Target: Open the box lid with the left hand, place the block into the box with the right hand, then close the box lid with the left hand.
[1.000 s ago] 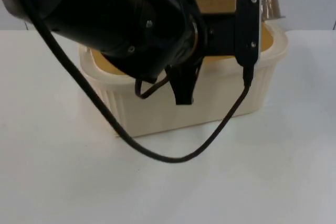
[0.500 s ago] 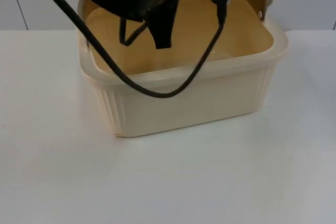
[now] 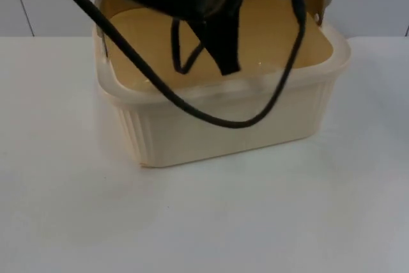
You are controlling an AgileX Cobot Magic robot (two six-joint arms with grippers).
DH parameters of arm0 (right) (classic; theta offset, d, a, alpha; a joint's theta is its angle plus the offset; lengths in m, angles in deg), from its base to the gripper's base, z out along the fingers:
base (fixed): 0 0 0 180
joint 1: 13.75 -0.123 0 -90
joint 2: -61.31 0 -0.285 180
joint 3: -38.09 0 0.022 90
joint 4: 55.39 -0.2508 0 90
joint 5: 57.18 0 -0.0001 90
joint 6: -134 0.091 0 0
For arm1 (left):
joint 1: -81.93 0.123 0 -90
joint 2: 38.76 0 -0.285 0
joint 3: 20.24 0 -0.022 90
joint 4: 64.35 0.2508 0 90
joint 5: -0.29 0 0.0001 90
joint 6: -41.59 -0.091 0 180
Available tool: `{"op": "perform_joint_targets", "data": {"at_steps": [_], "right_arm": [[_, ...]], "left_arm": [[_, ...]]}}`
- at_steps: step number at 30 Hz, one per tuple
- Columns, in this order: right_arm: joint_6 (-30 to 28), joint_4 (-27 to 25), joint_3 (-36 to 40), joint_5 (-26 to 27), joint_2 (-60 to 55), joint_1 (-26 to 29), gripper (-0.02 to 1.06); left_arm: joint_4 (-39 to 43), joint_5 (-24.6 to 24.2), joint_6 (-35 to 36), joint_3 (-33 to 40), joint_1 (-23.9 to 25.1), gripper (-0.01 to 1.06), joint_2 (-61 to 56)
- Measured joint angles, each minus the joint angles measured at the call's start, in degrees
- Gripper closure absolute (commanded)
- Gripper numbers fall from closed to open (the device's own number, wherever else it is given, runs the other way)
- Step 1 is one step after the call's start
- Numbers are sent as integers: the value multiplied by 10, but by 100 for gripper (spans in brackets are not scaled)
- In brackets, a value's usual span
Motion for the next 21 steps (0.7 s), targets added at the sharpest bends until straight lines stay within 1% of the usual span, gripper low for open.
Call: {"op": "perform_joint_targets", "data": {"at_steps": [2, 3, 4, 5, 7, 8, 9, 11, 12, 13, 14, 15, 16, 17, 18, 19, 20, 21], "right_arm": [[0, 0, 0, 1, 0, 0, -1], [0, 0, 0, 1, 0, 0, -1], [0, 0, 0, 1, 0, 0, -1], [0, 0, 0, 1, 0, 0, -1], [0, 0, 0, 1, 0, 0, -1], [0, 0, 0, 1, 0, 0, -1], [0, 0, 0, 1, 0, 0, -1], [0, 0, 0, 1, 0, 0, -1], [0, 0, 0, 1, 0, 0, -1], [0, 0, 0, 1, 0, 0, -1], [0, 0, 0, 1, 0, 0, -1], [0, 0, 0, 1, 0, 0, -1], [0, 0, 0, 1, 0, 0, -1], [0, 0, 0, 1, 0, 0, -1], [0, 0, 0, 1, 0, 0, -1], [0, 0, 0, 1, 0, 0, -1], [1, 0, 0, 1, 0, 0, -1], [2, 0, 0, 1, 0, 0, -1]], "left_arm": [[-119, 46, -37, 16, -3, 105, -29], [-215, 95, -73, 42, -3, 105, -61], [-215, 95, -73, 42, -3, 105, -61], [-267, 120, -98, 63, -4, 105, -82], [-325, 159, -123, 100, -6, 105, -137], [-344, 164, -130, 116, -6, 105, -161], [-344, 164, -130, 116, -6, 105, -161], [-366, 166, -132, 138, -4, 105, -222], [-371, 170, -132, 150, 3, 105, -255], [-371, 170, -132, 150, 3, 105, -255], [-375, 179, -127, 160, 12, 105, -283], [-377, 194, -114, 166, 29, 105, -316], [-379, 214, -87, 171, 66, 105, -360], [-379, 220, -64, 172, 92, 105, -381], [-379, 223, -52, 172, 109, 105, -391], [-379, 223, -52, 172, 109, 105, -391], [-380, 225, -13, 172, 167, 105, -414], [-385, 225, 10, 172, 207, 105, -421]]}}
